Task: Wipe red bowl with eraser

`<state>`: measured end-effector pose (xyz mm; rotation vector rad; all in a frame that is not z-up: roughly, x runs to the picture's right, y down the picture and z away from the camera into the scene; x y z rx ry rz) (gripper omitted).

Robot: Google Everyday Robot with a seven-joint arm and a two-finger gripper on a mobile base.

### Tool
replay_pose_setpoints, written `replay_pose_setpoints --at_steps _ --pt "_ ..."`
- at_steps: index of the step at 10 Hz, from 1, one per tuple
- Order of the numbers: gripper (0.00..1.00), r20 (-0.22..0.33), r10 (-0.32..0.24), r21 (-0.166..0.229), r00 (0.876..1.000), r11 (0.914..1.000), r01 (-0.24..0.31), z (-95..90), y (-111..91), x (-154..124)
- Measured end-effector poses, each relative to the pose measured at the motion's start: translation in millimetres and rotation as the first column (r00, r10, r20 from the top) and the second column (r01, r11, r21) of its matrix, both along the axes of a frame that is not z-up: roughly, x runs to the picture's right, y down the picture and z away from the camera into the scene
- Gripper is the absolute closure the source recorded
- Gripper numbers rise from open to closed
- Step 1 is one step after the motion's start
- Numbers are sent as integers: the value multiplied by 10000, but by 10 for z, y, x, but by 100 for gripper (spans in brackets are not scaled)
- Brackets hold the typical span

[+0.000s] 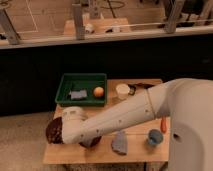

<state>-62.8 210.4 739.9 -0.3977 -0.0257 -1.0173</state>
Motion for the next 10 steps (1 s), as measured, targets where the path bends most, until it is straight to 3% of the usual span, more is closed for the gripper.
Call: replay_pose_setpoints --at_steps 2,5,7,10 --pt "100 -334 206 19 9992 9998 -206 46 -27 194" --pt "100 -630 477 44 9969 9989 -475 249 -149 257" --pt "100 -697 542 118 9961 9985 -535 348 -237 190" --pt "100 -406 429 258 9983 9988 -419 314 -258 -108"
